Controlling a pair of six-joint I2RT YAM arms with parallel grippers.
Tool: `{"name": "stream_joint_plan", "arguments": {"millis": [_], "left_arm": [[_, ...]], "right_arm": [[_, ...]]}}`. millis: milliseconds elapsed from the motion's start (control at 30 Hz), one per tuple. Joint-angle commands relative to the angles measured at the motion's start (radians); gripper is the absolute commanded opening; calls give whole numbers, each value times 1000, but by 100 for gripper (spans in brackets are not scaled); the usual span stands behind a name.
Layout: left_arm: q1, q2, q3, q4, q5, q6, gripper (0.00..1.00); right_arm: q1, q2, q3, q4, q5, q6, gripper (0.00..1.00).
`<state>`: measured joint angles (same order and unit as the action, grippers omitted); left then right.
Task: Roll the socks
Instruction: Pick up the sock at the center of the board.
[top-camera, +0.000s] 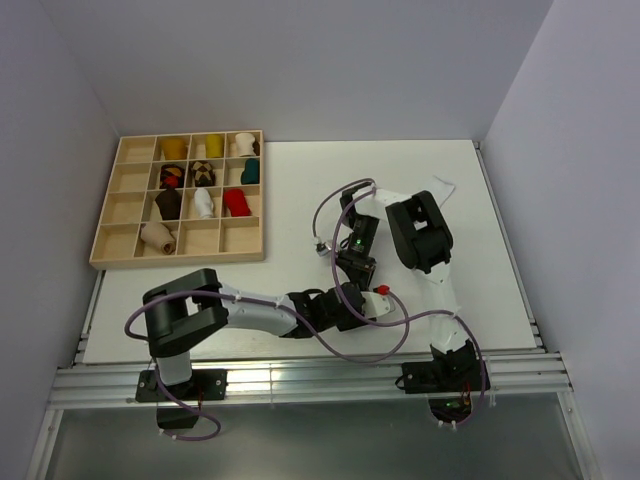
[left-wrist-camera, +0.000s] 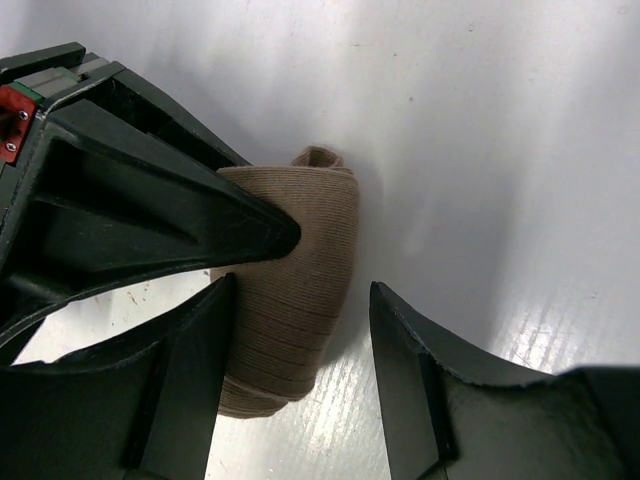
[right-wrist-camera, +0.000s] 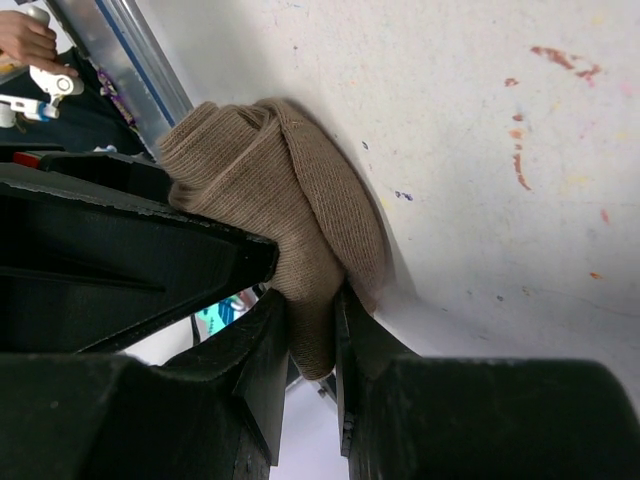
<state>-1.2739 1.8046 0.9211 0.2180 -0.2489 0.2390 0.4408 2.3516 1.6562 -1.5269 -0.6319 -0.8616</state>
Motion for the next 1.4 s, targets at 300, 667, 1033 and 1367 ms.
{"name": "stream_joint_plan", "arguments": {"millis": [300,667,1033,1367], "left_arm": [[36,93,55,-111,36,-20,58],[62,182,113,-206,140,-47,22],[62,229,154,-287,197,-113,0],[108,105,52,-145,195,-269,0]], "right_arm": [[-17,43,33,86,93,-44,20],[-19,28,17,88,61,-48,22],[-86,-161,-21,165,-66,22,51],[-303,-561,-173,461,9,280,58]]}}
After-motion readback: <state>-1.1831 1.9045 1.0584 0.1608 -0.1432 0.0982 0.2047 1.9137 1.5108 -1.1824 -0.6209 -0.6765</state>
